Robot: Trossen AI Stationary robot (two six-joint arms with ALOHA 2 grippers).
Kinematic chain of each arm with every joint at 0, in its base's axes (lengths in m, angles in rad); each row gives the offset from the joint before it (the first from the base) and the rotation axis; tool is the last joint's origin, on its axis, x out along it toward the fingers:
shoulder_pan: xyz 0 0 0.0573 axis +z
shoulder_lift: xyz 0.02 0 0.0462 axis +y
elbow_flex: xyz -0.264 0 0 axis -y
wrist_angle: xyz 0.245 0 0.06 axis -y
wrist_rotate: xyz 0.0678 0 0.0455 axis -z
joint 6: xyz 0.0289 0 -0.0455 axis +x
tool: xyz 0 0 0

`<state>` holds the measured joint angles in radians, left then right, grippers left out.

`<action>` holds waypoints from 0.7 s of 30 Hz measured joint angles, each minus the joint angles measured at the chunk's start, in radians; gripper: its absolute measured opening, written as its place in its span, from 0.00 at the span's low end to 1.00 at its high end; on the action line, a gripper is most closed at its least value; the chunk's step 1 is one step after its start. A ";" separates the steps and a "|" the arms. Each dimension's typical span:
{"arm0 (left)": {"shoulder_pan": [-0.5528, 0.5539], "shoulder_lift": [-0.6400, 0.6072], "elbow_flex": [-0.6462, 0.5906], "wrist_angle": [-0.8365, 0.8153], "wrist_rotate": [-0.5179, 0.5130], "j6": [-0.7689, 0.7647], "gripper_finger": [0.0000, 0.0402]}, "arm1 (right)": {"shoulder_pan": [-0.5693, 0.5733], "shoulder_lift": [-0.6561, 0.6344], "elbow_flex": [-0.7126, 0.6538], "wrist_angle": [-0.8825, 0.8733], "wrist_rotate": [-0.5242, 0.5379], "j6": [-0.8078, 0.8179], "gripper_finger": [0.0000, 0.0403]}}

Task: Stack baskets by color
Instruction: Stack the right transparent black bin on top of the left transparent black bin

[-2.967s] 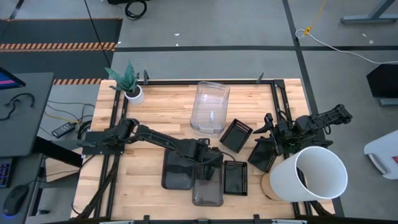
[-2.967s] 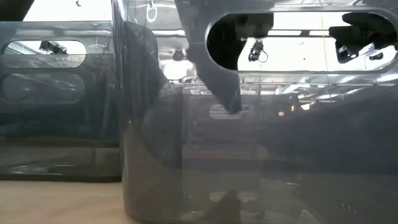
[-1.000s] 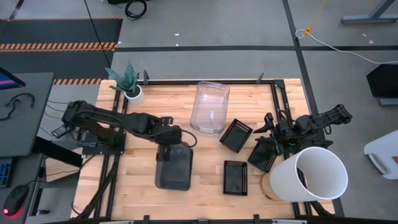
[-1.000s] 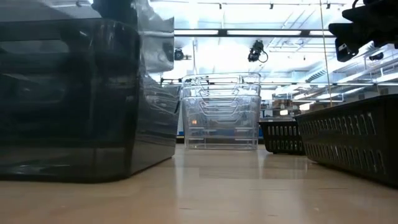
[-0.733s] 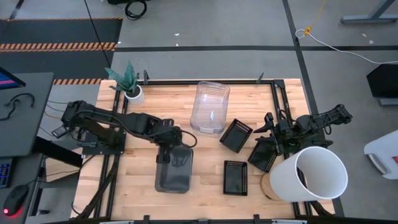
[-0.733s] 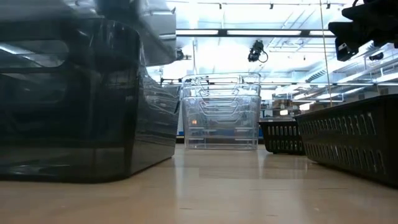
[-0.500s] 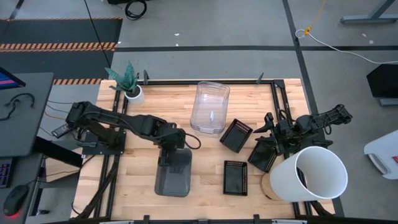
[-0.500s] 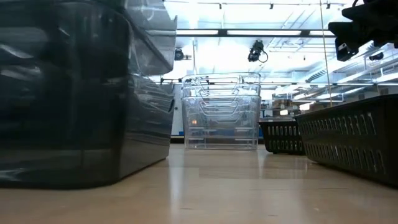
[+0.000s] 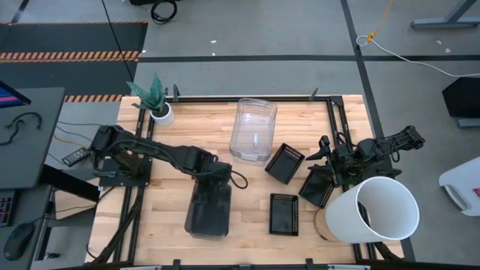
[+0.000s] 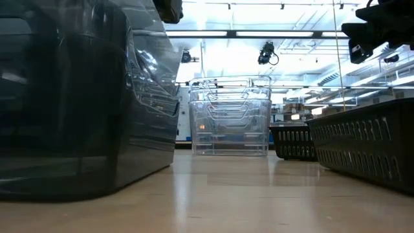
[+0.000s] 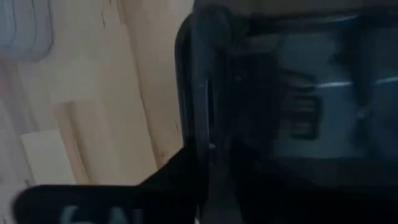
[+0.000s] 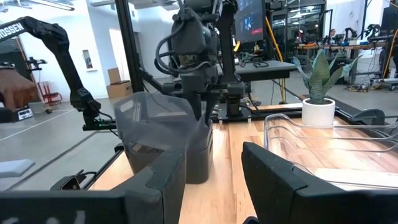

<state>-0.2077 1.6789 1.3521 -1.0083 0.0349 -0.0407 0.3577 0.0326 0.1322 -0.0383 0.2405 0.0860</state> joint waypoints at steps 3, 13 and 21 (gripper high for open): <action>0.000 0.001 0.000 -0.012 -0.020 -0.012 0.34 | 0.000 0.000 0.000 0.000 0.000 0.000 0.40; 0.003 0.000 0.000 -0.049 -0.061 -0.066 0.59 | 0.000 0.000 0.000 0.000 0.000 0.000 0.40; -0.017 -0.123 0.000 -0.031 -0.163 -0.105 0.56 | 0.000 0.000 0.000 0.000 0.000 0.000 0.40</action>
<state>-0.2251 1.5558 1.3523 -1.0391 -0.1285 -0.1454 0.3576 0.0326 0.1322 -0.0380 0.2405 0.0859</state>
